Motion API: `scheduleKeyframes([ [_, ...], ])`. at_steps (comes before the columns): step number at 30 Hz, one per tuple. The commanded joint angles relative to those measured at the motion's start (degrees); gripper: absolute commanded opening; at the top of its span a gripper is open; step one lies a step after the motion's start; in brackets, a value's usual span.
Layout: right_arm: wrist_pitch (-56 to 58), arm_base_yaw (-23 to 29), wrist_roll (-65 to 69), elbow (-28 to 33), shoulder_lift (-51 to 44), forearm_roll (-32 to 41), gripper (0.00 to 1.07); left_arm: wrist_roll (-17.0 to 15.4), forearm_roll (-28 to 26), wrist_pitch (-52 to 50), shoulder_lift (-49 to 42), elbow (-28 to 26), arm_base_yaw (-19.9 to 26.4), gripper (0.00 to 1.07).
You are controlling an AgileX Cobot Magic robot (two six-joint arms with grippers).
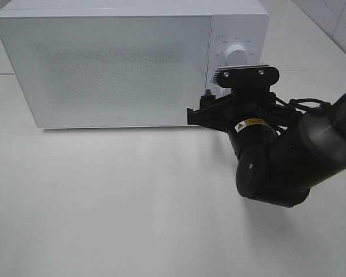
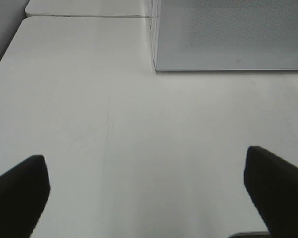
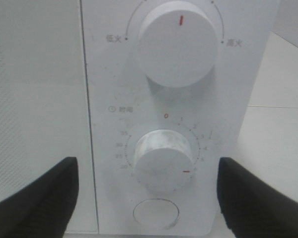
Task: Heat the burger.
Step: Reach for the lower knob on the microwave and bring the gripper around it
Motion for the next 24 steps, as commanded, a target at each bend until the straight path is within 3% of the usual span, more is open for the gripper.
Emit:
scheduleKeyframes([
  [1,-2.35,-1.26,-0.17,-1.09,0.06,-1.55,0.75,-0.06,-0.4,-0.34,-1.32,0.0,0.06,1.0],
  [24,-1.2,-4.64,1.43,-6.53,4.81,-3.27,0.75,-0.06,-0.4,-0.34,-1.32,0.0,0.06,1.0],
])
